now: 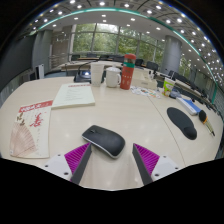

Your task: Arrange mouse

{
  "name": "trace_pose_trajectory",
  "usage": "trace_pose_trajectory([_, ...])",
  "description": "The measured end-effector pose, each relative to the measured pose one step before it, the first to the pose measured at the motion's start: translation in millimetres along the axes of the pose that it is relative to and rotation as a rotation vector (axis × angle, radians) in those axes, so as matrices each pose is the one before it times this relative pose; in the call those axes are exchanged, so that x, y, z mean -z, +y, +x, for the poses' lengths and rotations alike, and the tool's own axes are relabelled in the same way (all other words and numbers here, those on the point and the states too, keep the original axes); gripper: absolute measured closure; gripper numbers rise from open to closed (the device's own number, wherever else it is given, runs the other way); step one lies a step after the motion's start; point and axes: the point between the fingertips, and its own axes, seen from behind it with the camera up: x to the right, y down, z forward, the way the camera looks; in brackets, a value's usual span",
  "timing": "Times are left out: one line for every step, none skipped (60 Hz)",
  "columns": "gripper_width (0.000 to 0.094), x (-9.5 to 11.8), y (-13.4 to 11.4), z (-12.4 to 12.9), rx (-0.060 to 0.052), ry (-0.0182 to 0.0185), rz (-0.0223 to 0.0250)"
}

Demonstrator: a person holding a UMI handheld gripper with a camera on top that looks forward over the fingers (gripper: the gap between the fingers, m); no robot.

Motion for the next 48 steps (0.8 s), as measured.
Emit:
trace_pose_trajectory([0.0081, -2.48, -1.86, 0.18, 0.0034, 0.0025, 0.00183])
trace_pose_trajectory([0.0082, -2.25, -1.92, 0.38, 0.0037, 0.00202, 0.0012])
trace_pose_trajectory([0.0082, -2.47, -1.74, 0.29, 0.0028, 0.00218, 0.00122])
trace_pose_trajectory([0.0085, -2.38, -2.0, 0.21, 0.0025, 0.00205, 0.00145])
trace_pose_trajectory([0.0083, -2.3, -1.94, 0.44, 0.0017, 0.0023, 0.00083])
trace_pose_trajectory([0.0083, -2.48, -1.78, 0.26, 0.0006, 0.00163, 0.00046])
trace_pose_trajectory([0.0084, -2.02, -2.38, 0.68, 0.0012, 0.00198, 0.00003])
trace_pose_trajectory([0.0082, -2.46, -1.42, 0.19, 0.0013, 0.00045, -0.00087])
trace_pose_trajectory([0.0083, -2.29, -1.82, 0.06, -0.0003, -0.00177, -0.00043])
trace_pose_trajectory([0.0081, -2.32, -2.0, 0.49, -0.0006, 0.00039, 0.00115])
trace_pose_trajectory([0.008, -2.38, -1.65, 0.48, -0.0004, 0.00014, 0.00037])
trace_pose_trajectory([0.0081, -2.55, -1.46, 0.43, -0.0006, 0.00026, -0.00028])
trace_pose_trajectory([0.0083, -2.31, -1.36, 0.74, -0.0008, 0.00039, -0.00013])
trace_pose_trajectory([0.0081, -2.49, -1.21, 0.55, -0.0003, 0.00029, 0.00018])
trace_pose_trajectory([0.0081, -2.22, -1.55, 0.84, -0.0013, -0.00005, 0.00024])
trace_pose_trajectory([0.0083, -2.07, -1.54, 0.82, -0.0017, -0.0008, 0.0002])
trace_pose_trajectory([0.0084, -1.88, -1.49, 0.44, -0.0023, -0.00199, 0.00009])
trace_pose_trajectory([0.009, -2.06, -1.16, 0.22, -0.0023, -0.00357, -0.00049])
trace_pose_trajectory([0.0098, -2.92, -0.7, -0.7, -0.003, -0.00692, -0.00083])
trace_pose_trajectory([0.0113, -1.76, -0.57, -1.35, -0.0025, -0.00989, -0.00145])
trace_pose_trajectory([0.0139, -1.64, -0.29, -1.19, -0.0039, -0.01051, -0.00277])
trace_pose_trajectory([0.0171, -1.48, -0.68, -1.64, -0.0056, -0.01206, -0.00124])
trace_pose_trajectory([0.0212, -1.18, -0.01, -1.94, -0.0056, -0.01328, -0.00265])
trace_pose_trajectory([0.0253, -1.04, 0.11, -1.99, -0.0055, -0.01325, -0.00248])
trace_pose_trajectory([0.0297, -0.32, 0.14, -2.32, -0.0047, -0.01103, -0.00171])
trace_pose_trajectory([0.0343, -0.72, 0.0, -2.62, -0.0042, -0.01335, -0.00154])
trace_pose_trajectory([0.0391, -0.75, 0.08, -2.8, -0.003, -0.01468, -0.00086])
trace_pose_trajectory([0.0444, -0.51, 0.36, -2.67, -0.0019, -0.01377, -0.0013])
trace_pose_trajectory([0.0446, -0.19, -0.28, 0.57, 0.0011, -0.0008, 0.00028])
trace_pose_trajectory([0.0453, -0.19, -0.09, 0.23, 0.0036, -0.00009, 0.0005])
trace_pose_trajectory([0.0463, 0.13, 0.17, 0.03, 0.0052, -0.00197, -0.00183])
trace_pose_trajectory([0.0476, 0.15, -0.41, -0.14, 0.0054, -0.00208, -0.00024])
trace_pose_trajectory([0.0486, -0.61, -0.02, -1.87, 0.0028, -0.00196, -0.00204])
trace_pose_trajectory([0.05, -0.08, 0.29, -0.15, 0.0004, -0.00264, -0.00183])
trace_pose_trajectory([0.051, 0.08, 0.13, 0.04, -0.0029, -0.00214, -0.00176])
trace_pose_trajectory([0.0524, 0.06, 0.11, 0.18, -0.0035, -0.00127, -0.00138])
trace_pose_trajectory([0.0535, 0.09, 0.1, -0.06, -0.0009, -0.00105, -0.00129])
trace_pose_trajectory([0.0542, 0.21, 0.01, -0.04, 0.0029, -0.0012, -0.00079])
trace_pose_trajectory([0.0559, 0.15, 0.02, -0.14, 0.0046, -0.00162, -0.00057])
trace_pose_trajectory([0.0564, 0.03, -0.63, -0.02, 0.0046, -0.00327, -0.00126])
trace_pose_trajectory([0.0574, 0.53, -0.1, -0.54, 0.0034, -0.00423, -0.00099])
trace_pose_trajectory([0.0581, 0.8, -0.14, -1.27, 0.0025, -0.00519, -0.00156])
trace_pose_trajectory([0.0587, 0.78, -0.46, -1.73, 0.0035, -0.00776, 0.00078])
trace_pose_trajectory([0.0599, 1.52, -1.41, -1.52, 0.0029, -0.0069, 0.00362])
trace_pose_trajectory([0.0603, 1.94, -1.9, -0.69, 0.004, -0.0041, 0.00495])
trace_pose_trajectory([0.0608, 2.2, -2.85, 0.37, 0.0053, -0.00263, 0.00552])
trace_pose_trajectory([0.061, 3.09, -2.51, -0.13, 0.0083, -0.00446, 0.00496])
trace_pose_trajectory([0.0609, 3.47, -3.65, -0.2, 0.0074, -0.00419, 0.00702])
